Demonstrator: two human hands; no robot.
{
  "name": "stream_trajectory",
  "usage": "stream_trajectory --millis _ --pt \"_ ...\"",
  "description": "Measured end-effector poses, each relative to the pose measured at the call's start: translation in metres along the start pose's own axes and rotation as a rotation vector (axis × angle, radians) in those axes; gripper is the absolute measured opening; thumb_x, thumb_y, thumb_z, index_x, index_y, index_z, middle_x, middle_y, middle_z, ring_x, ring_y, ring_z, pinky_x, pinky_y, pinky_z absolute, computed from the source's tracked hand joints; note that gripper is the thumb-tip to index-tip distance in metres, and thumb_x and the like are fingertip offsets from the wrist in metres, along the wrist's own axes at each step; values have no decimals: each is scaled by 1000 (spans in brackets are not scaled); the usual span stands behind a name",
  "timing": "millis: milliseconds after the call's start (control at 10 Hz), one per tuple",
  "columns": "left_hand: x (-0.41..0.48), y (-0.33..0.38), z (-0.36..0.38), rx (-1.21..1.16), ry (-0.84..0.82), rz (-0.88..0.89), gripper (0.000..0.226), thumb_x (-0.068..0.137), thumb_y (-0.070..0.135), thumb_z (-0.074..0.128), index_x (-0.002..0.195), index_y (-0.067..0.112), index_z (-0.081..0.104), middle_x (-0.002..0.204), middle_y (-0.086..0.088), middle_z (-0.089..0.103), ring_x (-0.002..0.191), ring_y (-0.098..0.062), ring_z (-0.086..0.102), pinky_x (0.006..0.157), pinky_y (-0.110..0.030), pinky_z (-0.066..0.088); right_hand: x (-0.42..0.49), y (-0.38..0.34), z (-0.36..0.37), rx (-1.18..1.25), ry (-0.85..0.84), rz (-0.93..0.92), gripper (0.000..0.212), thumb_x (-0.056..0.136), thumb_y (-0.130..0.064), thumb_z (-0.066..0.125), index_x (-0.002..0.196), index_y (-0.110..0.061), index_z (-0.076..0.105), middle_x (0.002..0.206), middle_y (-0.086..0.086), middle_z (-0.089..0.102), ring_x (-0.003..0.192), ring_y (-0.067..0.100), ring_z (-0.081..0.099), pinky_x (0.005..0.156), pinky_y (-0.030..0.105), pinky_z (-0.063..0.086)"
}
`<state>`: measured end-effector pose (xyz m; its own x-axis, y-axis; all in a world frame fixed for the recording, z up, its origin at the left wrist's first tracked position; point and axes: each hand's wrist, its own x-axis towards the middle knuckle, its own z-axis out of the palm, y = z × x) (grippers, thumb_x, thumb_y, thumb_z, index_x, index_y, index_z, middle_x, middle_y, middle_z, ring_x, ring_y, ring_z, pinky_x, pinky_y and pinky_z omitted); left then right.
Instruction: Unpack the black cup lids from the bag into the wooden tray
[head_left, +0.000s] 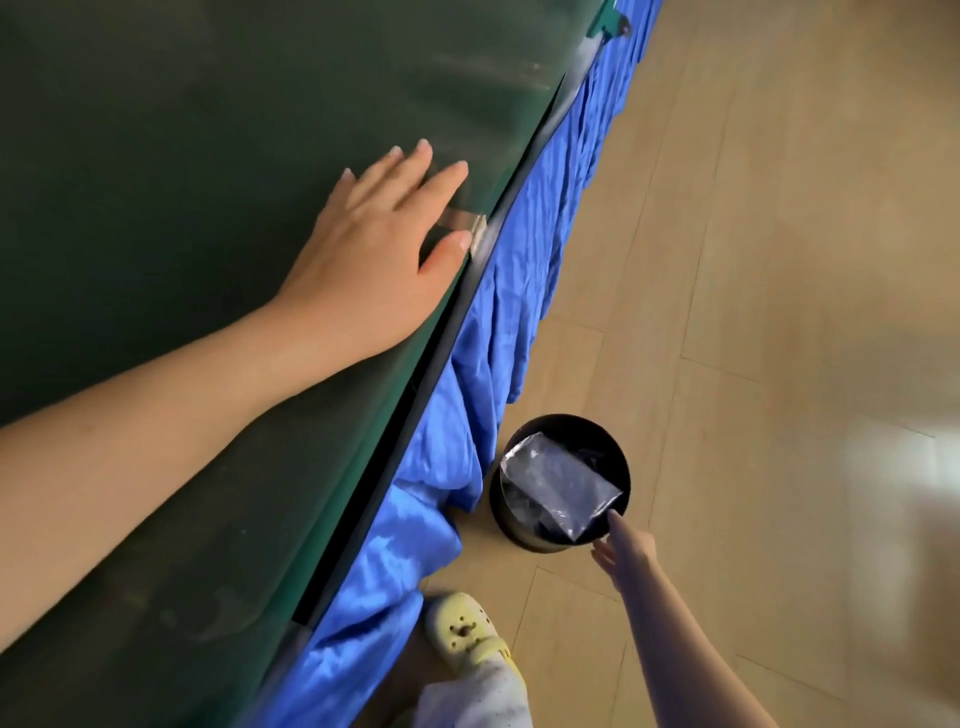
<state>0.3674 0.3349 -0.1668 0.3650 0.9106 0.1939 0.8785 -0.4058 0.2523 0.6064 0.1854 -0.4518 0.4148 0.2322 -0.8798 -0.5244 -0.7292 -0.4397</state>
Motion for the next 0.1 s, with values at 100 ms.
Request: stream_trajectory --millis 100 --pt "-2 0 0 9 -32 1 52 96 33 34 145 21 21 156 -8 14 142 -23 8 115 -45 6 -10 -26 -11 118 48 -102 29 93 -5 44 117 11 52 83 17 57 75 28 59 89 40 46"
